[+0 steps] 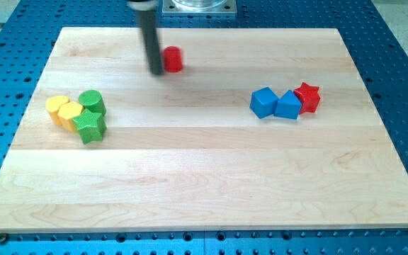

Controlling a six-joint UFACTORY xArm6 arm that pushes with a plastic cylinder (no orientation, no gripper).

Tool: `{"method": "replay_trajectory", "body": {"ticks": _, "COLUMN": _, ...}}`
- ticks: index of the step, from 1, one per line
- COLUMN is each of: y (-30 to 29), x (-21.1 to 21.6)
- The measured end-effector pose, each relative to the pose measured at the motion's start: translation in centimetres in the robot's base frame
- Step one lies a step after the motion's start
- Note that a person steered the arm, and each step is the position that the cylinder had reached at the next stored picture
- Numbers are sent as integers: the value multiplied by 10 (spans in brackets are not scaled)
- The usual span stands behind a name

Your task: Push red circle into the blue blocks

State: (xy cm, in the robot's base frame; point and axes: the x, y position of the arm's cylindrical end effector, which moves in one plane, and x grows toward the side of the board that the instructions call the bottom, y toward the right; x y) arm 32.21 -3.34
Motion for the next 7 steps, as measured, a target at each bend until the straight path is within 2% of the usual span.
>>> {"method": "replay_trajectory", "body": {"ticks": 1, "y": 22, "x": -2}}
{"method": "replay_trajectory", "body": {"ticks": 2, "y": -71, "x": -38}}
{"method": "replay_trajectory", "body": {"ticks": 3, "y": -70, "x": -70}}
{"method": "replay_trajectory", "body": {"ticks": 5, "y": 107, "x": -50}}
{"method": "replay_trajectory", "body": {"ticks": 6, "y": 57, "x": -97}}
{"method": "replay_trajectory", "body": {"ticks": 7, "y": 147, "x": -77}}
